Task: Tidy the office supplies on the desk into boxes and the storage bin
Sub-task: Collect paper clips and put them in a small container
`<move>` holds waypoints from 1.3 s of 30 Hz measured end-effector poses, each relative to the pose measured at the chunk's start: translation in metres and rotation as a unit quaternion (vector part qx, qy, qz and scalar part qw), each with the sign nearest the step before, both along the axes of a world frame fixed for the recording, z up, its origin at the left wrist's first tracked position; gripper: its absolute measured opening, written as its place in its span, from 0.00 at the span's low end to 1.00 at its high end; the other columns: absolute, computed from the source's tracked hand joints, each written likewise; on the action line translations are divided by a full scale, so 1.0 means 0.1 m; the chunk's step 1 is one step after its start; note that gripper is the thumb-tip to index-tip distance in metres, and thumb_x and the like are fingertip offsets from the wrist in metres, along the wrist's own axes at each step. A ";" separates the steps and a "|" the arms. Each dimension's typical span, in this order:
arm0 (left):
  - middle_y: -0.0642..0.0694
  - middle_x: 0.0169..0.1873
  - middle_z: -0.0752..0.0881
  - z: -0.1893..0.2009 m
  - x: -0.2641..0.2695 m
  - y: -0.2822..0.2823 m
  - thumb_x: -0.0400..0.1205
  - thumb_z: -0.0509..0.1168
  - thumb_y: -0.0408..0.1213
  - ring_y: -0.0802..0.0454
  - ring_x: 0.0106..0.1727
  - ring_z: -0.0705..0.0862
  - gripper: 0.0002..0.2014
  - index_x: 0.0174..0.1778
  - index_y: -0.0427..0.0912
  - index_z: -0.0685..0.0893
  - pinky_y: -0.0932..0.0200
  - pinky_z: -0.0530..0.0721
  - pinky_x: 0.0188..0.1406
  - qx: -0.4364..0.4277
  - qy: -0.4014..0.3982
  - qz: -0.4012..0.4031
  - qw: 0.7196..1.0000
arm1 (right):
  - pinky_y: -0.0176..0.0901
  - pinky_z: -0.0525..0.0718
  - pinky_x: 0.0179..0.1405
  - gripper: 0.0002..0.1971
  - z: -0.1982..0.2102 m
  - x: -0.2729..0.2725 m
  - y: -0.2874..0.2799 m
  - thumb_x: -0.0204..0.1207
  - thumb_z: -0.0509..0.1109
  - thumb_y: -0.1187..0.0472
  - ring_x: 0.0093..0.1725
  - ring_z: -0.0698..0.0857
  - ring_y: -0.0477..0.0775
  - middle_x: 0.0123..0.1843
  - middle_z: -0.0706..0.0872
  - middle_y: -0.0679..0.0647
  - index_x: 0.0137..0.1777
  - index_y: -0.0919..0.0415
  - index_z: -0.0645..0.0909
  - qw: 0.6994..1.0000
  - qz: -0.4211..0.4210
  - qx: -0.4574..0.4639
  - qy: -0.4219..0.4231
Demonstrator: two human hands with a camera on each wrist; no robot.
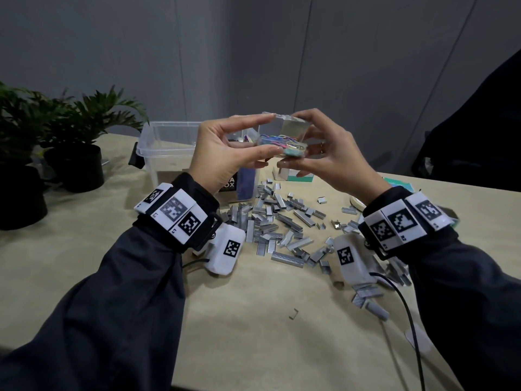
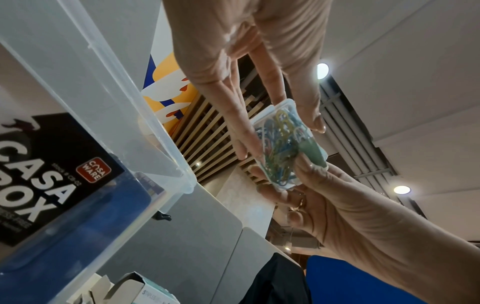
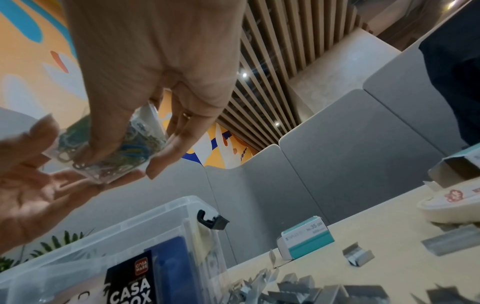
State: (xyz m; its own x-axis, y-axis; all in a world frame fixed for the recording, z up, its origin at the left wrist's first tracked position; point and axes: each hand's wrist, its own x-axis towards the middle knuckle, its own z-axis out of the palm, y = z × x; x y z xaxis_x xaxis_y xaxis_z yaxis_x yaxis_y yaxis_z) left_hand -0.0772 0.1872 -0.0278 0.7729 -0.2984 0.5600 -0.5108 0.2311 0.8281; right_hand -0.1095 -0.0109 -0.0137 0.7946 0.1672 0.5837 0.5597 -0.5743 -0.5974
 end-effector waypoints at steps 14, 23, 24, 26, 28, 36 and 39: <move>0.38 0.63 0.85 0.03 0.00 -0.03 0.76 0.73 0.27 0.42 0.60 0.87 0.31 0.77 0.39 0.73 0.43 0.88 0.56 -0.055 0.022 -0.022 0.998 | 0.39 0.90 0.42 0.32 0.10 0.00 0.00 0.65 0.85 0.54 0.49 0.89 0.51 0.57 0.86 0.51 0.67 0.58 0.76 0.997 -0.012 -0.014 -0.079; 0.39 0.58 0.86 0.02 0.02 -0.03 0.78 0.70 0.26 0.45 0.59 0.88 0.28 0.75 0.39 0.76 0.48 0.89 0.51 -0.049 0.049 -0.031 0.997 | 0.36 0.88 0.50 0.30 0.04 0.03 -0.01 0.68 0.83 0.54 0.54 0.87 0.45 0.58 0.84 0.40 0.68 0.58 0.77 0.994 -0.008 -0.054 -0.092; 0.39 0.59 0.86 0.02 0.02 -0.03 0.77 0.71 0.26 0.45 0.58 0.88 0.29 0.75 0.40 0.76 0.48 0.89 0.52 -0.047 0.048 -0.033 0.997 | 0.33 0.86 0.51 0.30 0.03 0.03 -0.01 0.68 0.83 0.54 0.55 0.86 0.42 0.57 0.84 0.38 0.68 0.57 0.77 0.993 -0.008 -0.061 -0.097; 0.41 0.59 0.87 0.01 0.02 -0.02 0.74 0.74 0.27 0.44 0.57 0.89 0.32 0.75 0.41 0.76 0.49 0.88 0.53 -0.033 0.036 -0.038 0.998 | 0.29 0.84 0.52 0.28 0.02 0.04 -0.01 0.69 0.81 0.52 0.55 0.86 0.39 0.55 0.83 0.35 0.68 0.56 0.78 0.992 -0.011 -0.068 -0.104; 0.43 0.60 0.87 0.00 0.02 -0.02 0.69 0.77 0.26 0.45 0.55 0.90 0.35 0.74 0.42 0.77 0.53 0.87 0.54 -0.006 0.011 -0.037 0.999 | 0.27 0.83 0.52 0.27 0.01 0.05 -0.02 0.70 0.80 0.51 0.54 0.86 0.38 0.54 0.83 0.34 0.68 0.55 0.79 0.992 -0.017 -0.070 -0.104; 0.41 0.55 0.90 -0.03 0.02 -0.04 0.69 0.79 0.27 0.48 0.52 0.91 0.27 0.65 0.35 0.84 0.57 0.88 0.50 0.014 -0.043 0.027 0.999 | 0.47 0.88 0.49 0.26 -0.01 0.06 -0.05 0.68 0.80 0.44 0.49 0.88 0.46 0.53 0.88 0.44 0.64 0.53 0.83 0.986 -0.051 -0.098 -0.126; 0.45 0.51 0.91 -0.03 0.05 -0.03 0.67 0.81 0.31 0.51 0.53 0.90 0.22 0.57 0.35 0.88 0.56 0.88 0.50 0.027 -0.069 0.065 0.995 | 0.52 0.88 0.46 0.25 0.00 0.06 -0.08 0.68 0.80 0.42 0.49 0.88 0.47 0.52 0.90 0.47 0.62 0.54 0.86 0.979 -0.078 -0.110 -0.156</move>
State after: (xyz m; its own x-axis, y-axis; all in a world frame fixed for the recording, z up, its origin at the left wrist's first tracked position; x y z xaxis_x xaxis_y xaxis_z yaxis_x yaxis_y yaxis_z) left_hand -0.0726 0.1838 -0.0309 0.7234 -0.2342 0.6495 -0.6435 0.1123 0.7572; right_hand -0.1032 -0.0186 -0.0137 0.6091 0.2073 0.7655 0.5909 -0.7624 -0.2638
